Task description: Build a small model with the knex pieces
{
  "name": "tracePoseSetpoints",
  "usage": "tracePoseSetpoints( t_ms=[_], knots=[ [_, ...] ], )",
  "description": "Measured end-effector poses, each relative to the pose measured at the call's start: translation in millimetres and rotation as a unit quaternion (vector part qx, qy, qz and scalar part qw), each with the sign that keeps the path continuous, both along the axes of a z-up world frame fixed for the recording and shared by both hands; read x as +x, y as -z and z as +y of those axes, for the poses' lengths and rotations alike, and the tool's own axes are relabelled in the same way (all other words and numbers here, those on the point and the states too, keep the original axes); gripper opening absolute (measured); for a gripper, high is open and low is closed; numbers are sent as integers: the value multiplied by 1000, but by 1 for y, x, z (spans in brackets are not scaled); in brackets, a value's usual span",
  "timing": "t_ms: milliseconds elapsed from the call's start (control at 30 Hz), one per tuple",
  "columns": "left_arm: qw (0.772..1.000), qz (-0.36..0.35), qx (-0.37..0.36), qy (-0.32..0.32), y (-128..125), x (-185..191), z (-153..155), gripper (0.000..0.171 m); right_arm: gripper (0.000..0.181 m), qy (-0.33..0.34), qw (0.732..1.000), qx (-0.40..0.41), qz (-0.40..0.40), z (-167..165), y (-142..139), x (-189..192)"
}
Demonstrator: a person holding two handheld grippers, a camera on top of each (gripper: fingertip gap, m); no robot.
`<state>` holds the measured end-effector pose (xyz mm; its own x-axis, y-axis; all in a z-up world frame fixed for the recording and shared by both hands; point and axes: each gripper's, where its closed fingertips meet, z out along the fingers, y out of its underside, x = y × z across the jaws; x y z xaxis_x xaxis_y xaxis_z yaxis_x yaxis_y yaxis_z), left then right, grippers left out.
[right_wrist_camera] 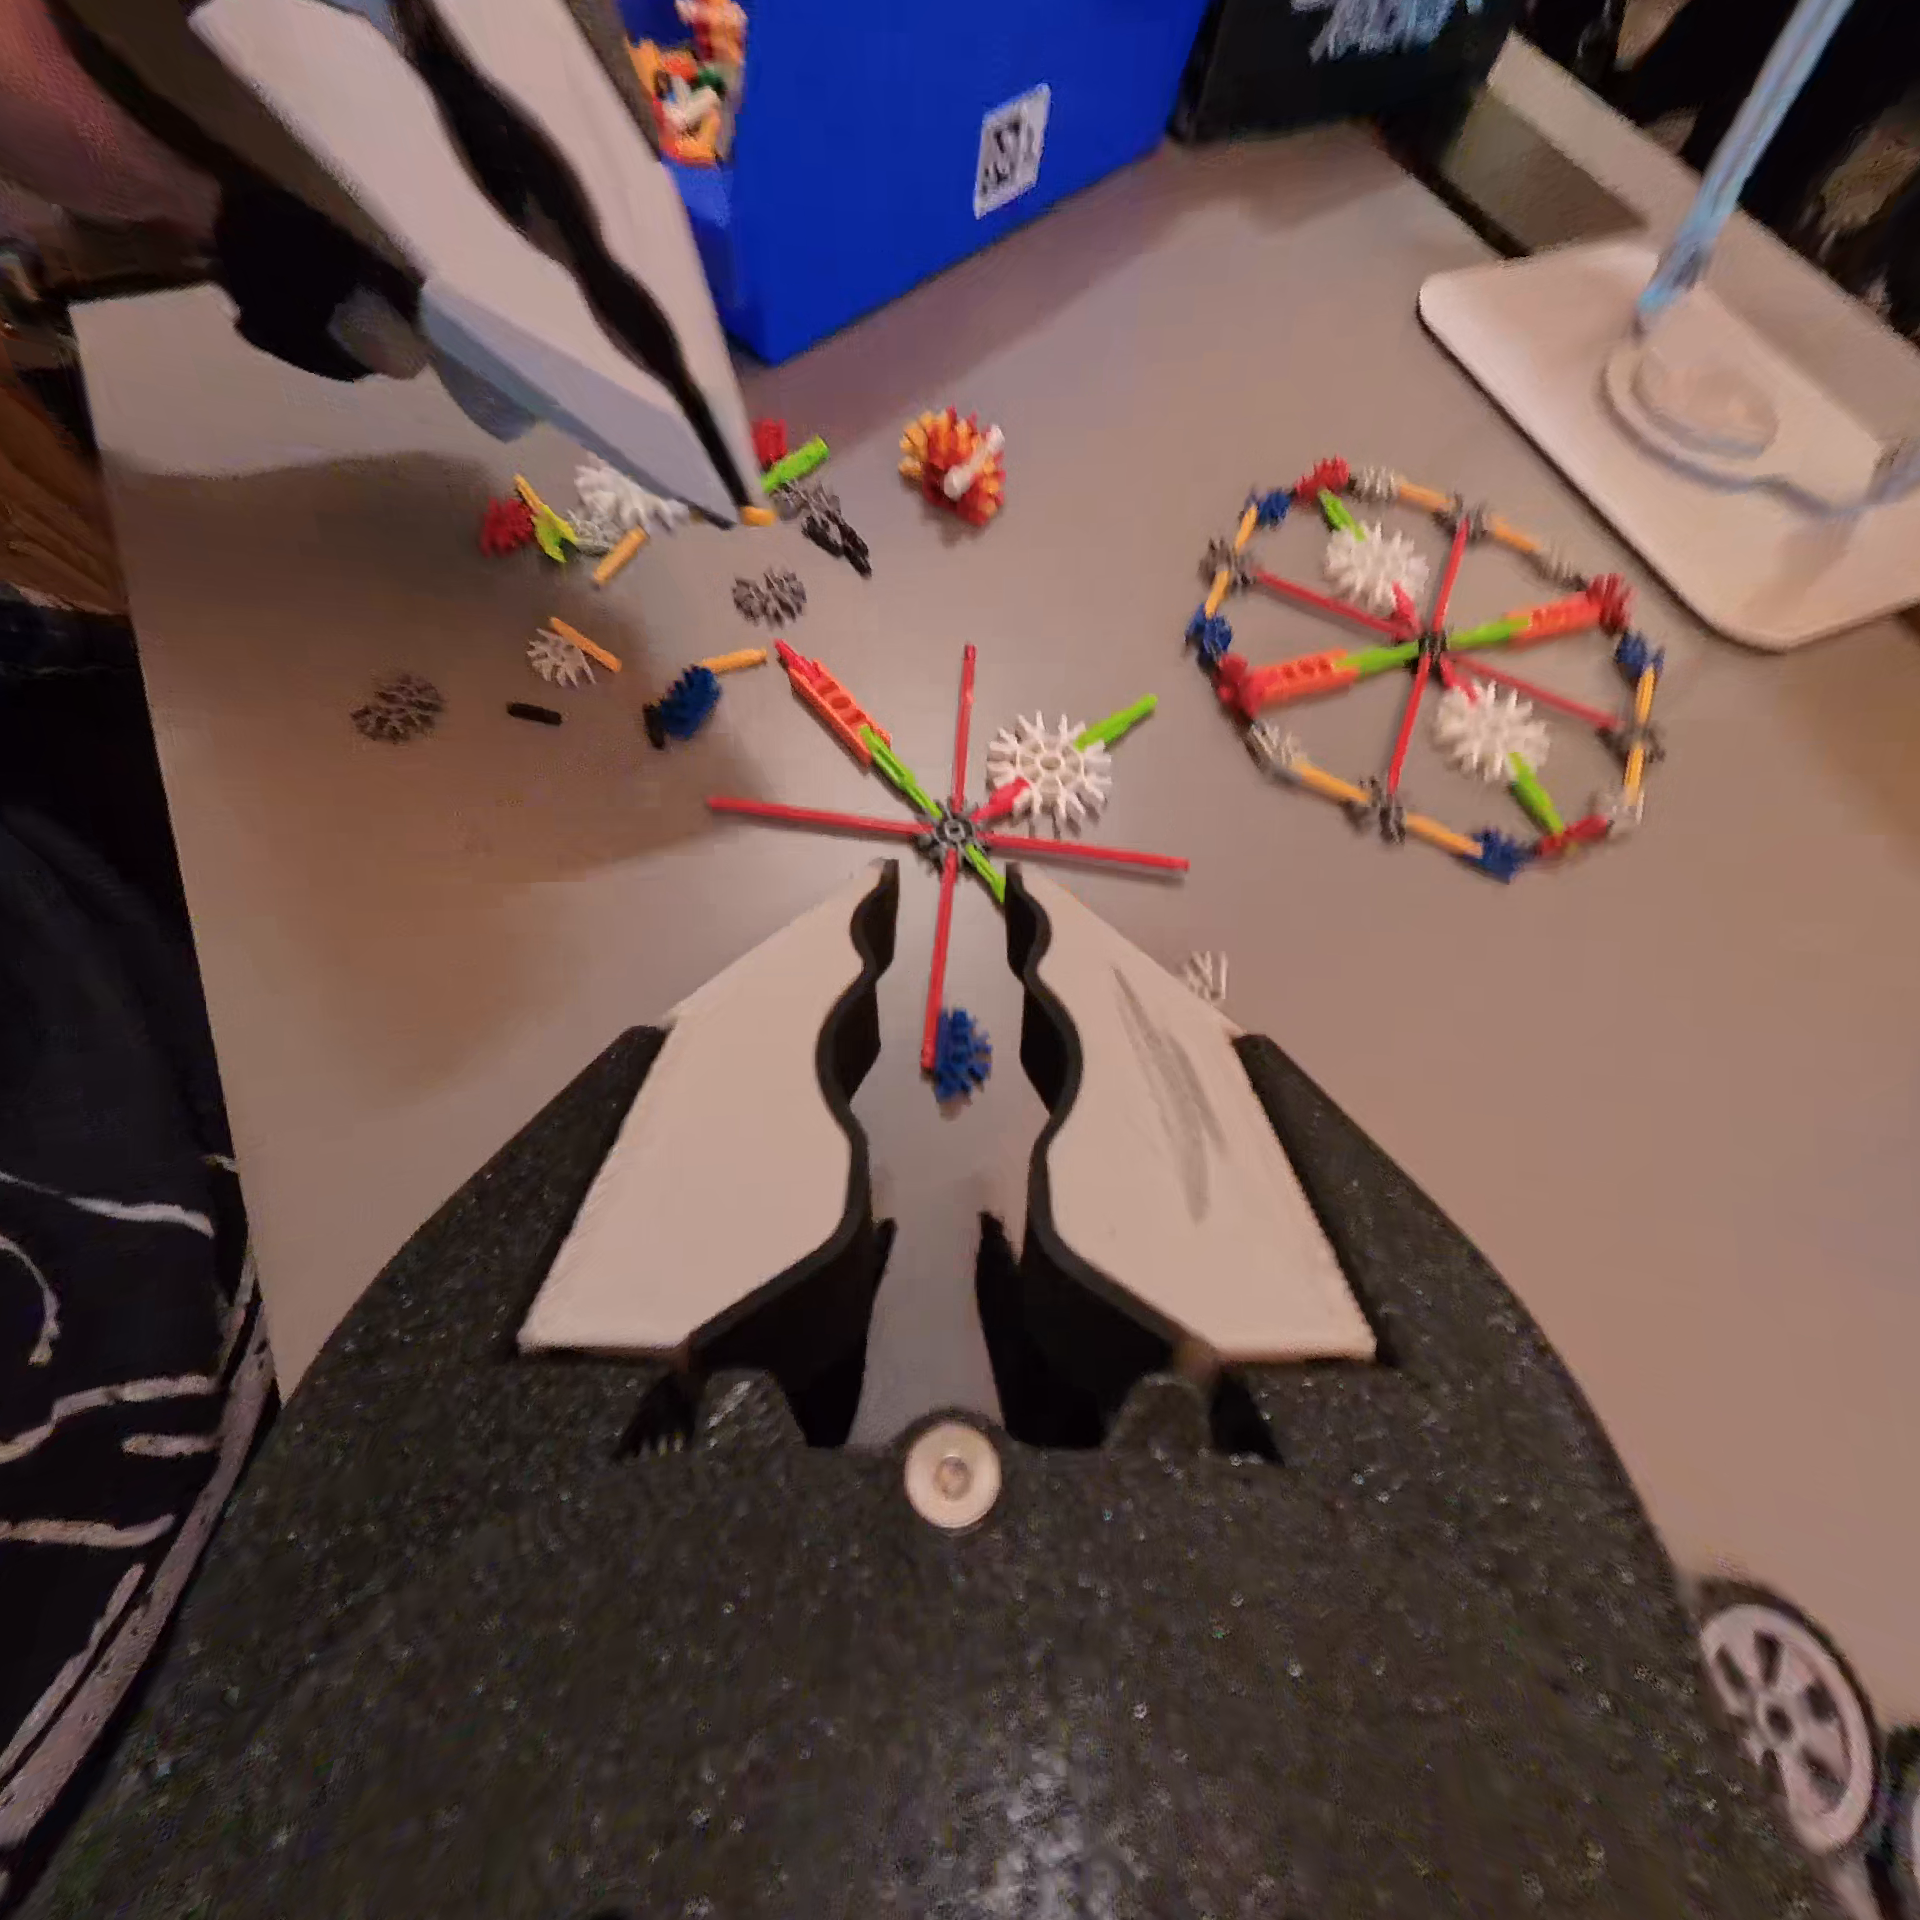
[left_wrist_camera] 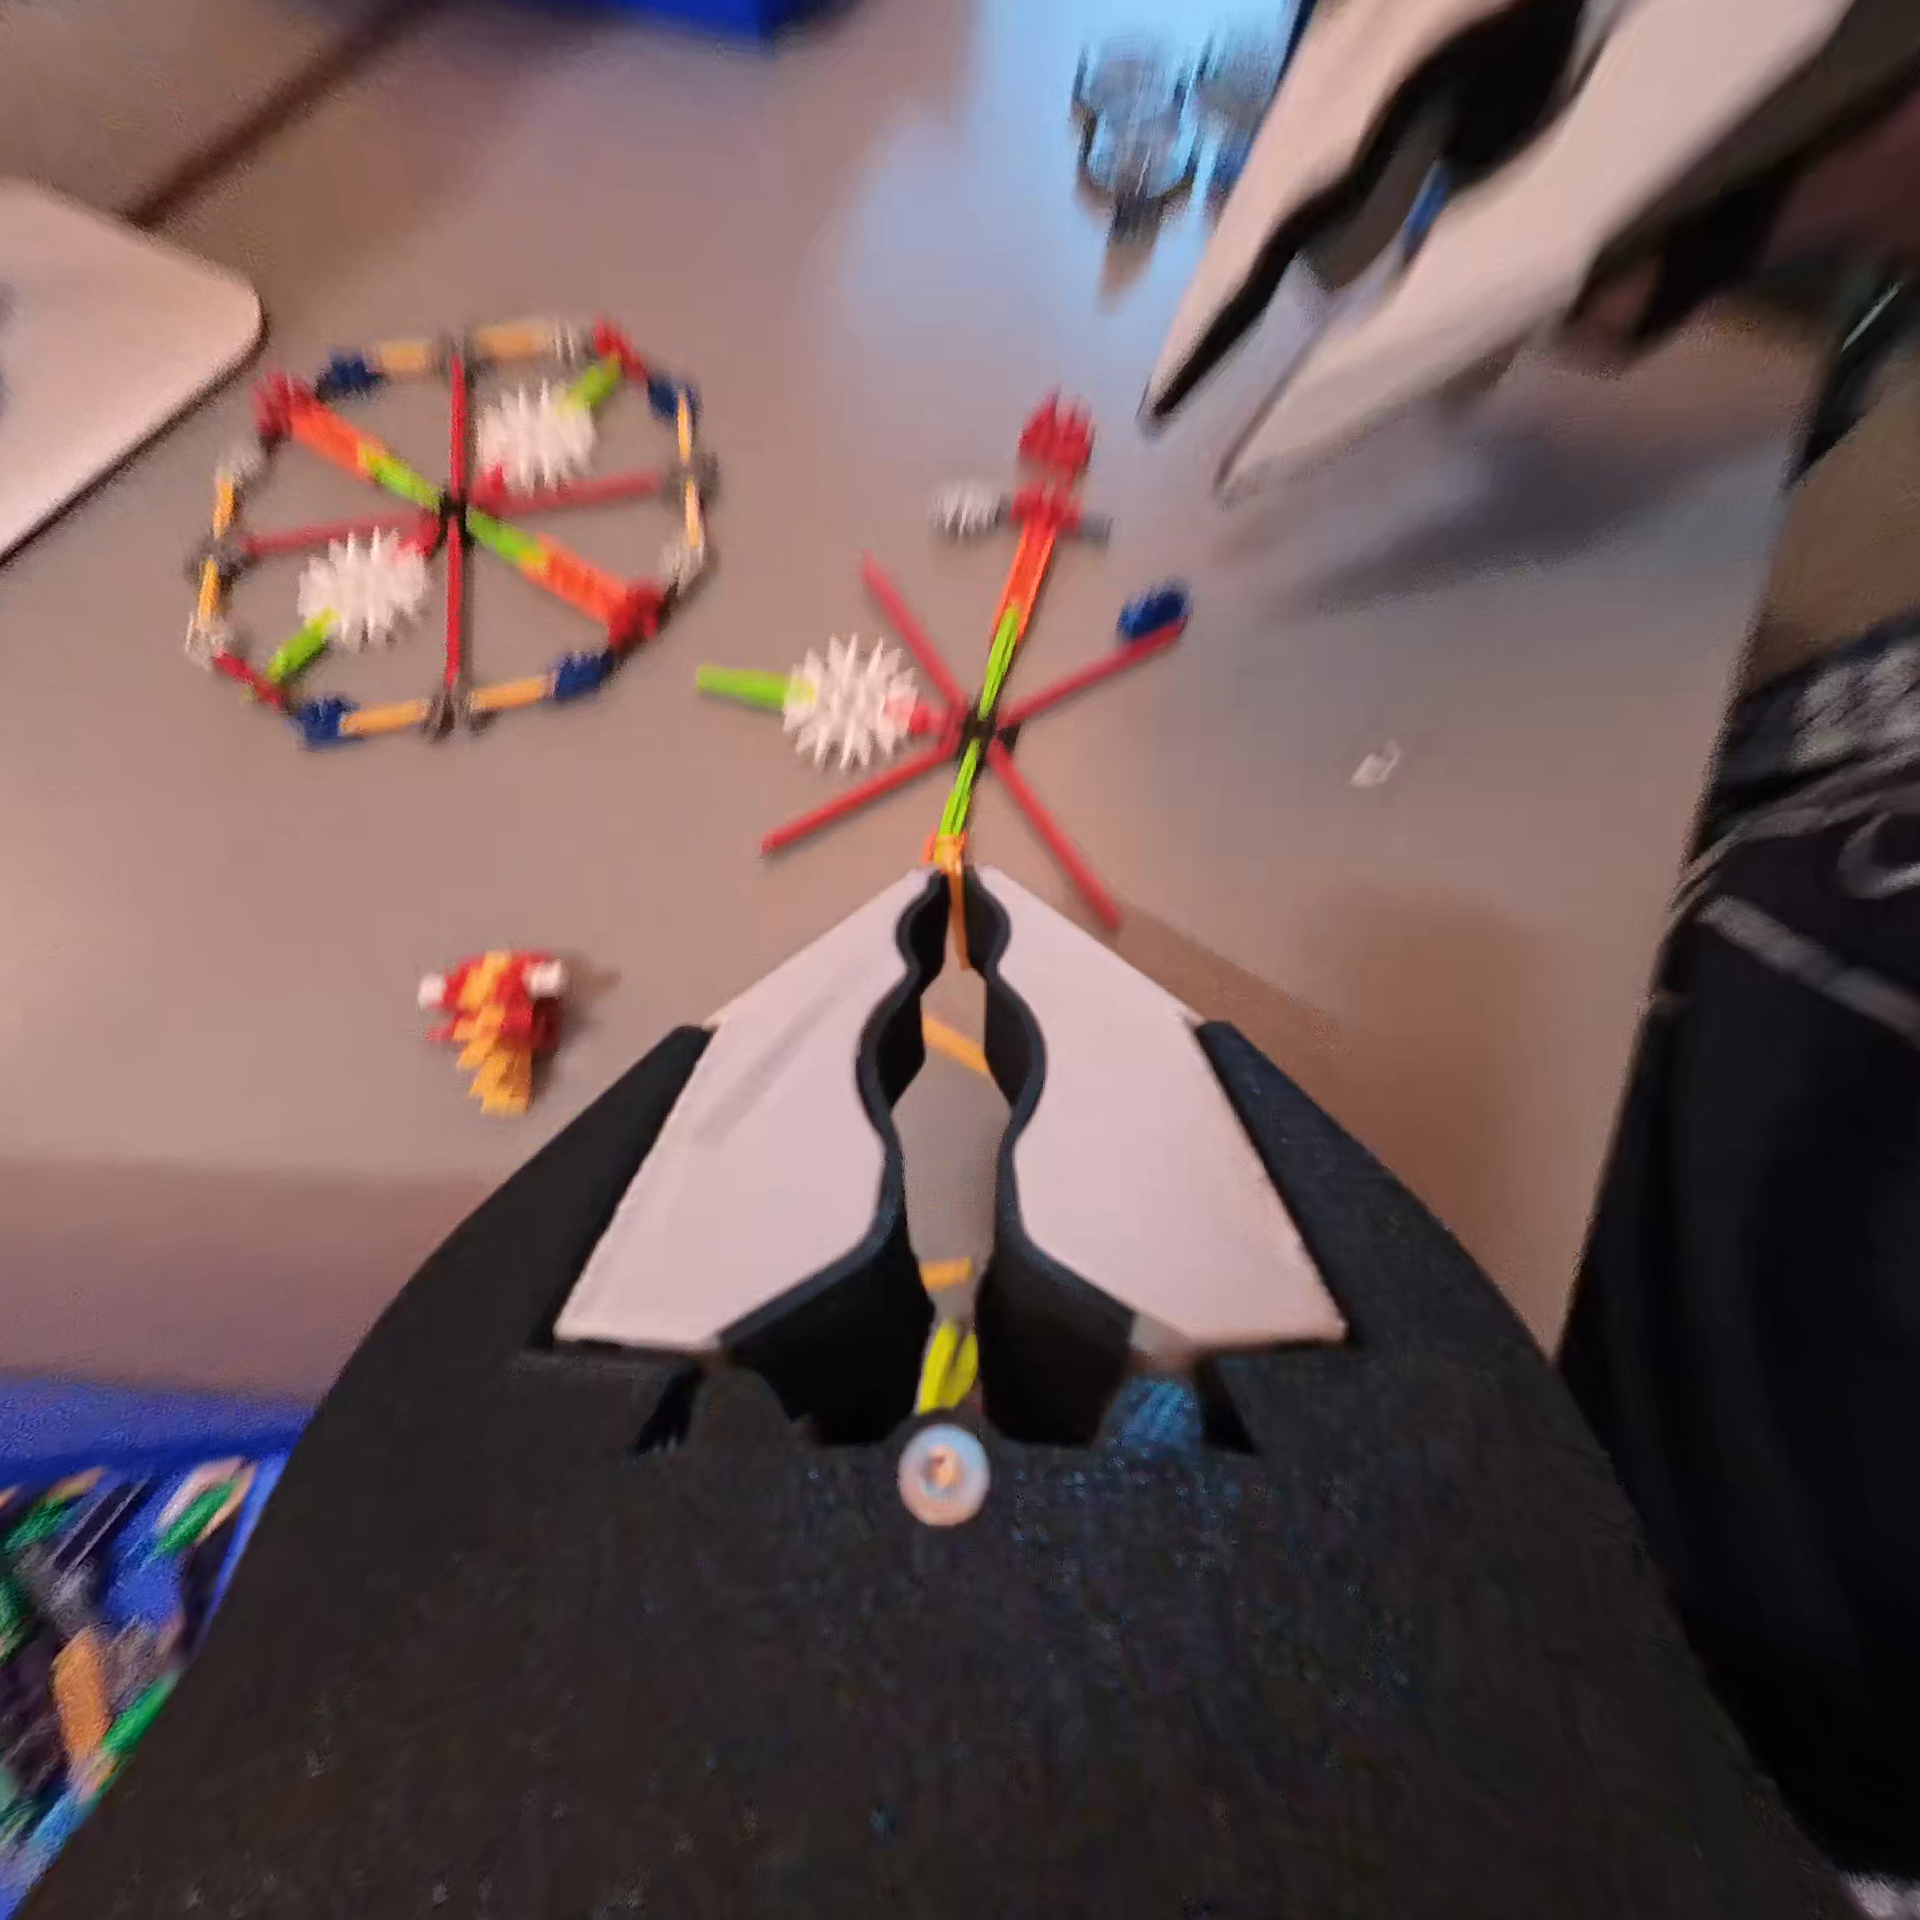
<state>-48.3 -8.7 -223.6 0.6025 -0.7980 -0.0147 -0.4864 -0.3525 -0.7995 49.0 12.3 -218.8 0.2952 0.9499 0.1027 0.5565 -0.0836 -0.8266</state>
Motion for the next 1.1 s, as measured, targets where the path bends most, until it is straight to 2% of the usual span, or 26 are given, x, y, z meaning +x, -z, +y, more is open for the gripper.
tracePoseSetpoints(
  t_ms=[133,367,533,633,700,900,1100],
  knots=[
    [986,-165,21,27,-42,31,4,2,20,-23,998,6,53,-11,-18,-28],
    [941,-335,3,45,-74,55,6,2,20,-23,985,-84,152,-14,-35,-55],
    [927,-373,4,43,-77,62,10,1,18,-38,964,-144,220,-16,-52,-62],
    [920,-389,4,45,-80,64,11,2,3,-38,958,-154,237,-13,-56,-60],
    [922,-385,10,48,-79,65,12,2,2,-36,959,-155,236,-11,-56,-57],
    [929,-366,3,60,-73,71,18,0,2,-24,973,-132,189,-3,-48,-45],
    [945,-319,18,64,-69,73,27,9,1,3,998,-14,69,14,-37,-29]
  ],
)
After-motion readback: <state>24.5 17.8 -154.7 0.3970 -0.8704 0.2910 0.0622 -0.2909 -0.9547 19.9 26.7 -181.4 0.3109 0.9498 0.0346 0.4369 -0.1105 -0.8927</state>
